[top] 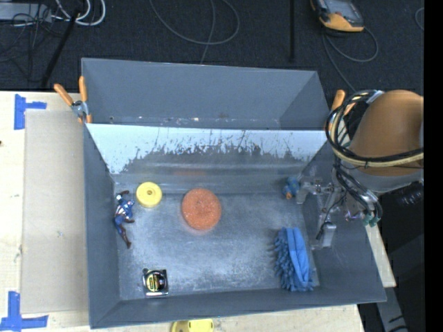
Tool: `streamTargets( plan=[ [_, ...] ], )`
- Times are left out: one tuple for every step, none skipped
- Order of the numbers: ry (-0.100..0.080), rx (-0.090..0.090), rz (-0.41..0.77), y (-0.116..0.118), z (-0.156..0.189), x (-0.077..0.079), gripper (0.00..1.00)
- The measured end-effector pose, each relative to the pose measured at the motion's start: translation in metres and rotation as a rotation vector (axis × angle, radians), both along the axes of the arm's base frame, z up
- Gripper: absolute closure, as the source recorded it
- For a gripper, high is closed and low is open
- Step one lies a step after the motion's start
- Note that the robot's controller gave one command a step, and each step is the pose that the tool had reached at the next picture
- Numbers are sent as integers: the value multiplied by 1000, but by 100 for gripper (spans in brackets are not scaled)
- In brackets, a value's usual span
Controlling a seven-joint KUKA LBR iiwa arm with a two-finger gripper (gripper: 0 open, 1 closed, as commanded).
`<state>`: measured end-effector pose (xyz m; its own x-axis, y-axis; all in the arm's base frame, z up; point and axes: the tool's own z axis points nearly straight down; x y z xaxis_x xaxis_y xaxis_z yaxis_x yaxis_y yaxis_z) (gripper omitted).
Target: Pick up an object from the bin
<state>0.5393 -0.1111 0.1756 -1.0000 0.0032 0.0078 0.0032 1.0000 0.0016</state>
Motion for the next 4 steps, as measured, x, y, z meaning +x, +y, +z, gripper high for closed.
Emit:
streamTargets(
  plan=[
    [-7,-1,3,1,5,1,0],
    [-16,-3,129,4,-20,-7,0],
    [-8,1,386,-8,-64,-25,0],
    [-7,1,463,-8,-78,-25,0]
  ],
)
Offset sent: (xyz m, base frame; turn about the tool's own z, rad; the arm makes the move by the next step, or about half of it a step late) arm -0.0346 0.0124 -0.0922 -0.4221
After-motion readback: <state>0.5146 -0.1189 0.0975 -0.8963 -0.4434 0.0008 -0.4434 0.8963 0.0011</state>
